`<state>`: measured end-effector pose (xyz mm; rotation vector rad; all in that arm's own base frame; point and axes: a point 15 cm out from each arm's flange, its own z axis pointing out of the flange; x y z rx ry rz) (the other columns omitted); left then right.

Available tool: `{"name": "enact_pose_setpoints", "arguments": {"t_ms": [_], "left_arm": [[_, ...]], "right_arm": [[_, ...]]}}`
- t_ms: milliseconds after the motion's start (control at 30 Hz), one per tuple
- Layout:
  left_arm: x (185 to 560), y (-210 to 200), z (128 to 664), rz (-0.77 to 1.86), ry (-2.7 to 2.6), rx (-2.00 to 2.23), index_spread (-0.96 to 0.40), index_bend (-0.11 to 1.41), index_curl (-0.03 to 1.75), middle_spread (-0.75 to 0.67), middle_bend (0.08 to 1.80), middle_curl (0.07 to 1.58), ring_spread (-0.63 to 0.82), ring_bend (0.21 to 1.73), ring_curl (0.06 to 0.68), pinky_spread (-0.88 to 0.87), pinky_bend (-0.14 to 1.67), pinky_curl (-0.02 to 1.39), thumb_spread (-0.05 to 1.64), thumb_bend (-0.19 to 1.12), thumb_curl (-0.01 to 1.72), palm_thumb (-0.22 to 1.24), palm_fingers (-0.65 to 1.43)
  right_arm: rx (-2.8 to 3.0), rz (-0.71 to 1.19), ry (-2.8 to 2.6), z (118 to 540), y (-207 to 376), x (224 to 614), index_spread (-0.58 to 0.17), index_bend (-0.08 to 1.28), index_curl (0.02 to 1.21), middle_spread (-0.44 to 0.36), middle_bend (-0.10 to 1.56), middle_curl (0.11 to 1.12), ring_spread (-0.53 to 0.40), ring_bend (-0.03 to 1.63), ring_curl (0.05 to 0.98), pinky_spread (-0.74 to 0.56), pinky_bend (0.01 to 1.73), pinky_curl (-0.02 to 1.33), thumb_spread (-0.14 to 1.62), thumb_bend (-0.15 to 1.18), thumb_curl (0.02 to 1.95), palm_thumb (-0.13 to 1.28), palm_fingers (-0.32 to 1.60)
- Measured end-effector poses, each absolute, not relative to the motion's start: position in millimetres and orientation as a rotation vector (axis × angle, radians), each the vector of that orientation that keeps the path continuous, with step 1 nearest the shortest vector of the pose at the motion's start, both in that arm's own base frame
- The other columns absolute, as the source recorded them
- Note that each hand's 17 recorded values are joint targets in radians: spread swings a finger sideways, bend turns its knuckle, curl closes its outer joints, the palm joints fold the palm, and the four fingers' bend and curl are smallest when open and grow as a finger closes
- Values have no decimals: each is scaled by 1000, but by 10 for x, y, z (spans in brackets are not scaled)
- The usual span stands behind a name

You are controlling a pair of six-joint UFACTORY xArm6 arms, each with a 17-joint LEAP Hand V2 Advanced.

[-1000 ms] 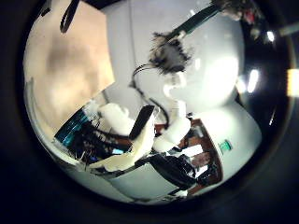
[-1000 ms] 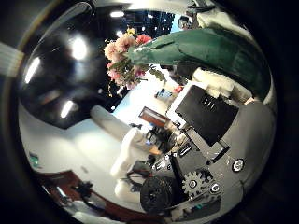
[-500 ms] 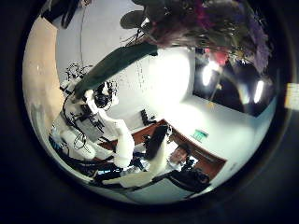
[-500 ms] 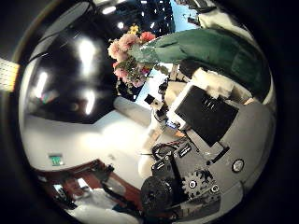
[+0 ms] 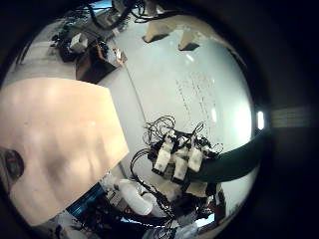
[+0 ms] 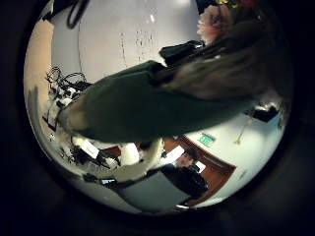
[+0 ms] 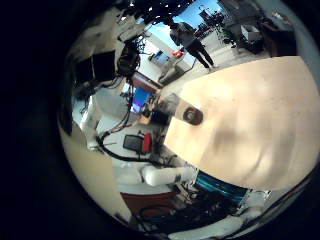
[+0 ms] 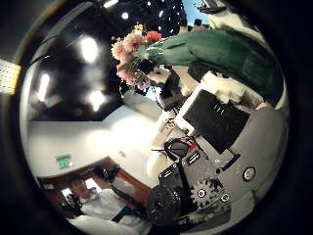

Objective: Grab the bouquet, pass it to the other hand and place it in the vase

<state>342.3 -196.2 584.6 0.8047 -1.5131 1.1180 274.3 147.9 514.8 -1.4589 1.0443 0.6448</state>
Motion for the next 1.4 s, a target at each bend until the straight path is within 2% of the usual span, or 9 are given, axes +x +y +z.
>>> {"name": "enact_pose_setpoints", "arguments": {"t_ms": [167, 300, 533, 700, 800, 867, 967, 1167, 1400], "left_arm": [[3293, -2061, 5870, 1086, -1536, 777, -72, 176, 292, -155, 629, 508, -130, 786, 253, -149, 954, 235, 937, -21, 338, 362, 1006], [3242, -2152, 5963, 1104, -1537, 746, -249, 330, 366, -316, 823, 624, -354, 1058, 378, -365, 1122, 332, 998, 79, 394, 613, 1345], [3295, -2044, 6081, 1186, -1553, 795, -477, 736, 575, -427, 1083, 751, -418, 1308, 499, -443, 1351, 456, 1013, 112, 504, 805, 1270], [3417, -1804, 6153, 1263, -1585, 877, -544, 876, 691, -443, 1181, 791, -412, 1416, 546, -449, 1439, 520, 1022, 92, 557, 847, 1194], [3432, -1685, 6247, 1314, -1636, 924, -568, 914, 744, -445, 1218, 804, -404, 1453, 560, -452, 1467, 551, 1031, 84, 584, 871, 1163], [3439, -1618, 6287, 1334, -1665, 951, -579, 928, 774, -444, 1233, 809, -401, 1469, 566, -448, 1479, 568, 1035, 76, 602, 881, 1149], [3468, -1444, 6405, 1391, -1692, 993, -592, 932, 811, -441, 1251, 811, -393, 1487, 572, -446, 1495, 592, 1039, 59, 623, 889, 1135], [3510, -1085, 6629, 1485, -1759, 1082, -609, 922, 875, -433, 1278, 809, -385, 1506, 577, -442, 1495, 627, 1047, 32, 659, 908, 1121], [3428, -545, 6826, 1584, -1882, 1259, -623, 899, 933, -428, 1293, 803, -380, 1514, 576, -442, 1481, 658, 1052, 5, 693, 925, 1119]], "right_arm": [[-1501, 598, 1111, 4905, 1494, 2873, -195, 1242, 770, -103, 1400, 712, -180, 1463, 670, -204, 1282, 780, 836, 1, 1233, 1148, 1159], [-1505, 585, 1147, 4763, 1476, 2922, -194, 1245, 768, -103, 1401, 709, -181, 1462, 672, -206, 1274, 795, 843, -12, 1250, 1124, 1157], [-1445, 534, 1226, 4575, 1321, 3073, -199, 1227, 762, -111, 1386, 703, -186, 1435, 663, -244, 1238, 786, 880, -48, 1170, 979, 1144], [-1401, 528, 1273, 4449, 1191, 3130, -224, 1093, 720, -119, 1304, 661, -194, 1377, 619, -332, 1154, 721, 928, -36, 1048, 907, 1115], [-1372, 503, 1299, 4436, 1069, 3172, -267, 916, 675, -143, 1202, 621, -213, 1310, 573, -431, 1112, 661, 951, -32, 968, 877, 1044], [-1357, 480, 1316, 4442, 987, 3185, -296, 712, 647, -161, 1079, 589, -236, 1290, 563, -498, 1164, 651, 958, -36, 916, 846, 838], [-1361, 482, 1332, 4397, 950, 3200, -332, 562, 593, -180, 978, 556, -260, 1244, 530, -518, 1179, 625, 963, -36, 865, 824, 693], [-1366, 456, 1368, 4352, 844, 3187, -393, 487, 544, -164, 810, 499, -235, 1105, 467, -302, 1054, 607, 964, -39, 764, 779, 308], [-1420, 462, 1386, 4325, 817, 3200, -402, 310, 446, -75, 594, 408, -18, 940, 372, 137, 1068, 571, 961, -44, 641, 650, 66]]}}
